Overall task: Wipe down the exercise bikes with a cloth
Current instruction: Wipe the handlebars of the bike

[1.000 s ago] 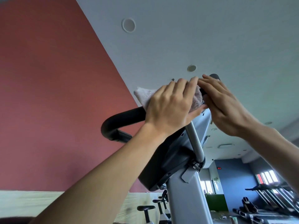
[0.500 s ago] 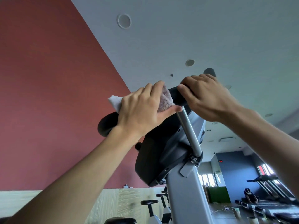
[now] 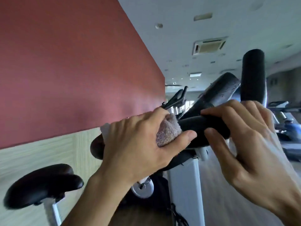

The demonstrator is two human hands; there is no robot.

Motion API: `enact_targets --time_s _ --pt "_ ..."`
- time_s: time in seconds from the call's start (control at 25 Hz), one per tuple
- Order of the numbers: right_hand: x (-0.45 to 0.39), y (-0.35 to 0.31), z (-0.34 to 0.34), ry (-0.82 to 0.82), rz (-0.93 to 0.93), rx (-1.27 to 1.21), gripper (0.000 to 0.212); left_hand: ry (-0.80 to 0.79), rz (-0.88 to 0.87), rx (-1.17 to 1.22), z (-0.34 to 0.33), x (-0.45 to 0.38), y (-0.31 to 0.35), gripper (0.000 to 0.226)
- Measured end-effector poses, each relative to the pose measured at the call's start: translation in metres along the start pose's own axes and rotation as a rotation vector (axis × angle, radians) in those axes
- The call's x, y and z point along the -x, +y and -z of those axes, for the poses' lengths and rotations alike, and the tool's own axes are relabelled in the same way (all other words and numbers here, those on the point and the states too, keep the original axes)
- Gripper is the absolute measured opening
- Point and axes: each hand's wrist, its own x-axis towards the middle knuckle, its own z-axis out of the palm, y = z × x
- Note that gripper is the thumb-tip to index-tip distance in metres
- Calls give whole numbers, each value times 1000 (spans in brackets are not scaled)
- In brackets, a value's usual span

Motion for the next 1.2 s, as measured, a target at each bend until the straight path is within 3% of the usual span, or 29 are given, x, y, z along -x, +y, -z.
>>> enact_targets --time_s 0.28,0.44,0.6,0.64,0.76,0.92,1.0,1.08,1.2 --pt "-18 -2 55 -449 -58 -64 49 -260 90 230 22 -23 -4 57" --pt "-46 32 91 -456 -144 -46 52 -420 215 483 32 -73 3 54" --pt "-62 67 101 -593 -136 18 57 -813 139 659 -1 -112 63 63" --pt "-61 70 103 -618 -133 12 62 -825 79 607 -7 -106 76 63" --pt "-59 68 104 -627 -131 -13 69 -621 11 350 0 -83 68 59" --pt "-54 60 96 -598 -115 -89 57 -592 182 188 6 -69 60 62" --pt "-52 61 92 -566 -119 -152 49 -545 154 67 -8 -73 91 61" --pt "-53 65 91 -541 -124 -186 49 -434 85 115 -15 -77 107 55" --pt "-51 68 91 -518 -121 -176 61 -388 -45 303 -8 -60 68 54"
